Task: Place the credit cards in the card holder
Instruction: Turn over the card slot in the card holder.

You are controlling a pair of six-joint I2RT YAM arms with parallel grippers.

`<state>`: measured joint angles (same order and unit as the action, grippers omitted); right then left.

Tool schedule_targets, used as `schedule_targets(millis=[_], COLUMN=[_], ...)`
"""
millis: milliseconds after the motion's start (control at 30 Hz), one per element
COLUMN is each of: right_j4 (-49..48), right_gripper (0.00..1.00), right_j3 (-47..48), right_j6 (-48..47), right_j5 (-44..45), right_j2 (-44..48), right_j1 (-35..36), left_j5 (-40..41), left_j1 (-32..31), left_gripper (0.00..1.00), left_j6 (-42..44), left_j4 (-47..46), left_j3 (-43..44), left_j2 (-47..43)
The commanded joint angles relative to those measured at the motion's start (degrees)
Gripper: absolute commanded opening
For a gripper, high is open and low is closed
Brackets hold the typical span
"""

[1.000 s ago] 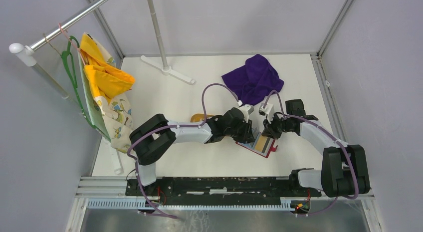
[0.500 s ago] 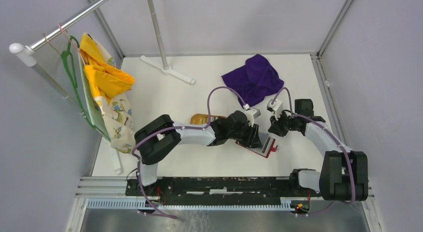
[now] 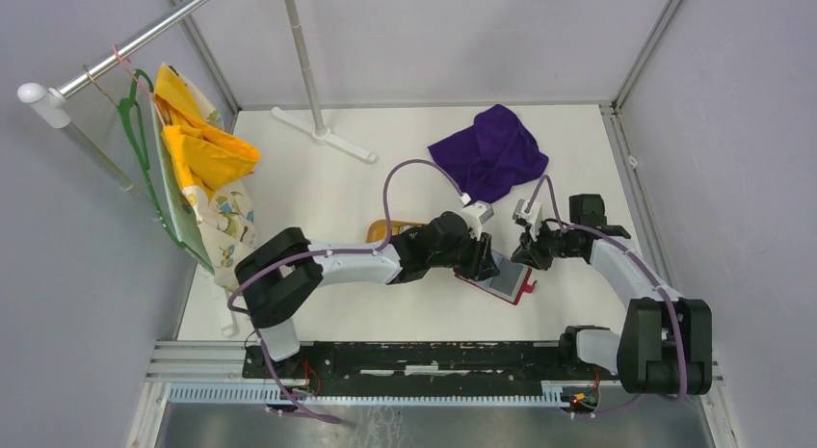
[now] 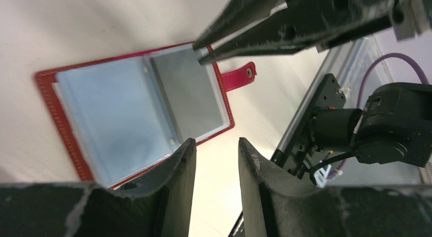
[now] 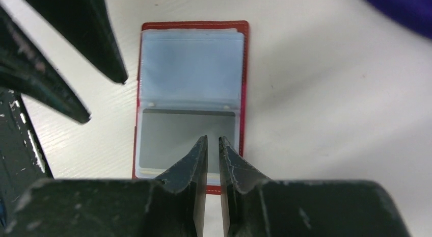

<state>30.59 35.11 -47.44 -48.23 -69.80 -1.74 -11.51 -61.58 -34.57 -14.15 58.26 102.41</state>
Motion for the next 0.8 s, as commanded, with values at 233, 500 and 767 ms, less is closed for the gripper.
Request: schedule_targets(millis=[233, 500, 767], right_j4=[12.4, 17.4, 8.5], right_gripper=[0.27, 0.26, 0.23], right_j3=[-4.9, -7.7, -9.8], right_j6=[-34.0, -48.7, -40.1], right_j5=[-9.7, -5.0, 5.2], right_j2=[8.1, 5.4, 5.1], right_j1=[6.7, 14.3, 21.1], left_j5=[15.3, 19.8, 20.2], left_j1=[0.9, 1.3, 1.4], left_gripper=[0.43, 0.44, 0.46], left_j6=[7.0, 7.8, 7.3], left_j4=[10.7, 15.4, 15.6], left_j3=[2.3, 5.2, 5.0], left_j2=[-0.3, 3.4, 4.2])
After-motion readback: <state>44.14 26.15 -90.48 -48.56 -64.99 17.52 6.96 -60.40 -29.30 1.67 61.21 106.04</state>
